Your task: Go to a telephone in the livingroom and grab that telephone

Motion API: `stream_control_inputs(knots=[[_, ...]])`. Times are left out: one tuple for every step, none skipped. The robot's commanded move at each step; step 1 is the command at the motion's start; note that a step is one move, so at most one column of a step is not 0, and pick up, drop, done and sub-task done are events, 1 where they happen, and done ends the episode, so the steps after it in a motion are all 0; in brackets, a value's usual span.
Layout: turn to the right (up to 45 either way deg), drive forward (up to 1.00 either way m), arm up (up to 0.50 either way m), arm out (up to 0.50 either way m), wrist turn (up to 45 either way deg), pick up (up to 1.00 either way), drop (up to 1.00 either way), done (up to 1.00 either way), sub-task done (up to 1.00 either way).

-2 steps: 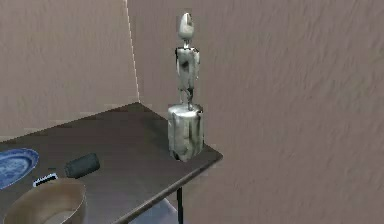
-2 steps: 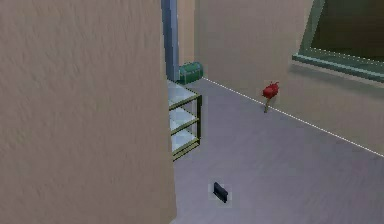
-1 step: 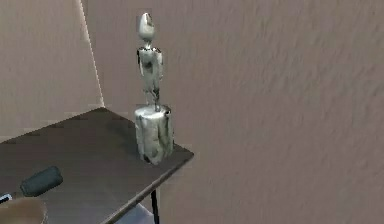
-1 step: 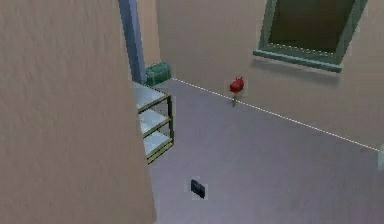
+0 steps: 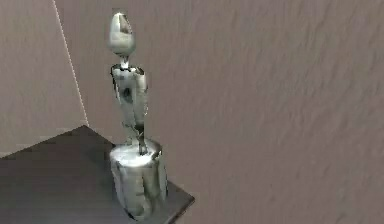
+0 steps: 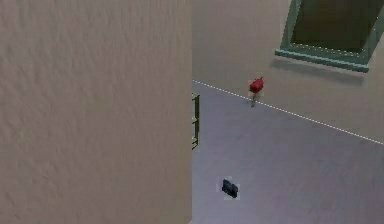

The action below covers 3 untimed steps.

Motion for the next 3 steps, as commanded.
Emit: stream_control_inputs(knots=[[-45.0,0.00,0.00,0.00,0.0,0.00,0.00,0.00,0.00],[-45.0,0.00,0.00,0.00,0.0,0.00,0.00,0.00,0.00],[-45.0,0.00,0.00,0.00,0.0,0.00,0.00,0.00,0.00]])
